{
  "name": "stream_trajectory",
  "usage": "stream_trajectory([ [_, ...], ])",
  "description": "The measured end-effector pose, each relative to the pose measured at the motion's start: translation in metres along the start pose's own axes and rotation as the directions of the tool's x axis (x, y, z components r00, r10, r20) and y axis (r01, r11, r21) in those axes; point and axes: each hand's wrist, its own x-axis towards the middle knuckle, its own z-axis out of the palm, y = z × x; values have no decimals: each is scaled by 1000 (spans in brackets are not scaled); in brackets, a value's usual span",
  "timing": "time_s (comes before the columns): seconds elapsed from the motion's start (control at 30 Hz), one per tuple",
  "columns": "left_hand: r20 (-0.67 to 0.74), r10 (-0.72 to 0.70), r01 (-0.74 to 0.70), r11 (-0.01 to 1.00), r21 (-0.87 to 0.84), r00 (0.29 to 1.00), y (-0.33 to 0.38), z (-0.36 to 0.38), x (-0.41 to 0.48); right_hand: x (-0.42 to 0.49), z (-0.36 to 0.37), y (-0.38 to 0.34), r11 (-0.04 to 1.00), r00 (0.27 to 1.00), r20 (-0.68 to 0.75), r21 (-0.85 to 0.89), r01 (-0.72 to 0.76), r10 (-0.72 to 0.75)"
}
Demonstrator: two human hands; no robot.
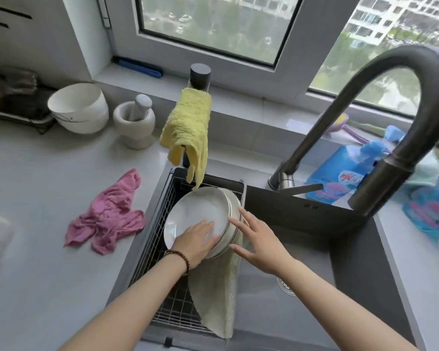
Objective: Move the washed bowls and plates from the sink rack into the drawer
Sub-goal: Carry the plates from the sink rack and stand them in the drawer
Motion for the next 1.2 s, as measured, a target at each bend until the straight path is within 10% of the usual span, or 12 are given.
stream_trajectory([
  [0.73,-94,79,-40,932,361,992,43,-8,-4,-1,3,-4,998,996,51,-5,-67,67],
  [1.2,-186,152,-127,982,142,971,22,-38,-24,13,22,-32,998,991,119,-35,-52,56],
])
